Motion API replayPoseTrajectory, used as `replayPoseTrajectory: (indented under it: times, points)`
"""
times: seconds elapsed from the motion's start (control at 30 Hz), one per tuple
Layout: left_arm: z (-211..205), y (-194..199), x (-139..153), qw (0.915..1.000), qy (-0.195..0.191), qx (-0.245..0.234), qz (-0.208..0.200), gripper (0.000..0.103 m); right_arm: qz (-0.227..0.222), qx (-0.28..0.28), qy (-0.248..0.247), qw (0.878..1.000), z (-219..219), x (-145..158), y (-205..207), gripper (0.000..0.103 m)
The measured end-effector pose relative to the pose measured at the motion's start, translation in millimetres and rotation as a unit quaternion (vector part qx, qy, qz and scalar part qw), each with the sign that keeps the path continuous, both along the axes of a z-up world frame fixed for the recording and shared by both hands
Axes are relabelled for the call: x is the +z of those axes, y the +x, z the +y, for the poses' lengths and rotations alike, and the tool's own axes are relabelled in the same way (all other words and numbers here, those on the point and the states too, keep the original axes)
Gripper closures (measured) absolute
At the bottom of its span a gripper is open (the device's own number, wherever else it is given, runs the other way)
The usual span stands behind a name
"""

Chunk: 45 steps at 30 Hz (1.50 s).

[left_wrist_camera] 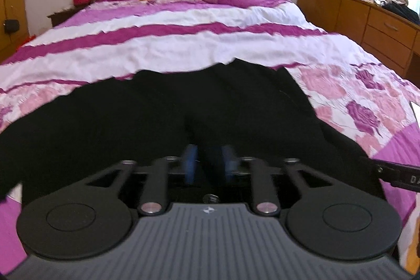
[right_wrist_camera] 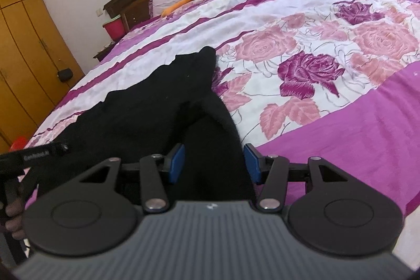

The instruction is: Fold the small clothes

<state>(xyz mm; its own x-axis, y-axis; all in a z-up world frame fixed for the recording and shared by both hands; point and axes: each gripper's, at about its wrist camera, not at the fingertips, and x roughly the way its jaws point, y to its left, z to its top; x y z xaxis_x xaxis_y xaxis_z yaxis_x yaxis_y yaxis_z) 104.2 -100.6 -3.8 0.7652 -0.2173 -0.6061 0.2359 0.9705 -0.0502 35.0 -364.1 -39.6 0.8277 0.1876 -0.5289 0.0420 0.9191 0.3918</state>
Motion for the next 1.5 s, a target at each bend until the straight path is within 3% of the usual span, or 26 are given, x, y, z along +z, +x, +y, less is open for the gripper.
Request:
replayPoseTrajectory:
  times: [0.03,0.1,0.37,0.47,0.6,0.63,0.67,0.7,0.77,0.8,0.93,1.1,1.23,1.37,1.5]
  points:
    - [-5.0,-1.5,-0.2,1.0000,0.001,-0.005,0.002,0.044,-0.002,-0.002,-0.003,1.000,-0.5,1.0,-1.5,0.050]
    - [-16.2,-6.9,0.3,0.9998,0.009,-0.019,-0.006,0.036,-0.006,-0.005,-0.005,1.000,-1.8,2.1,-3.7,0.050]
    - [-70.9,-15.7,-2.7,0.9944,0.028,-0.102,0.004,0.030,-0.005,-0.015,-0.011,1.000,-7.1,0.8,-6.8,0.048]
    - [-96.3,-12.7,-13.6,0.9896,0.053,-0.134,0.001,0.030,0.001,-0.020,-0.009,1.000,-9.7,-2.2,-6.8,0.049]
    - [-117.6,2.3,-37.1,0.9864,0.096,-0.134,0.003,0.030,0.010,-0.042,-0.015,0.999,-16.3,-6.2,-7.8,0.045]
    - [-118.9,3.5,-40.6,0.9865,0.099,-0.130,-0.007,0.031,0.011,-0.042,-0.008,0.999,-18.8,-7.0,-8.2,0.045]
    - [-119.1,2.2,-42.5,0.9866,0.101,-0.126,-0.022,0.045,0.010,-0.041,-0.003,0.999,-20.8,-7.5,-9.1,0.045]
    - [-117.8,0.8,-42.7,0.9867,0.101,-0.123,-0.033,0.070,0.009,-0.040,-0.002,0.999,-21.8,-7.8,-9.8,0.045]
    - [-110.2,2.1,-37.5,0.9884,0.077,-0.127,-0.031,0.094,0.009,-0.039,-0.004,0.999,-22.1,-8.4,-10.2,0.046]
    - [-105.0,2.1,-32.7,0.9901,0.060,-0.124,-0.029,0.094,0.009,-0.039,-0.004,0.999,-21.9,-8.4,-9.8,0.046]
    - [-79.3,-1.1,-7.4,0.9944,0.022,-0.090,-0.050,0.095,0.008,-0.030,0.010,0.999,-17.9,-8.8,-9.0,0.046]
    - [-33.4,-4.7,14.8,0.9964,0.007,-0.016,-0.083,0.096,0.015,-0.010,0.000,1.000,-2.6,-10.9,-4.6,0.046]
    - [17.5,-8.7,24.6,0.9933,0.014,0.053,-0.102,0.096,0.020,-0.006,-0.010,1.000,2.8,-11.9,-2.8,0.046]
    - [65.4,-8.8,19.7,0.9892,0.010,0.117,-0.087,0.096,0.025,-0.009,-0.020,0.999,8.1,-12.9,-0.1,0.046]
    - [101.2,-7.1,-2.7,0.9872,0.000,0.154,-0.039,0.096,0.029,-0.008,-0.042,0.999,15.8,-12.7,1.9,0.046]
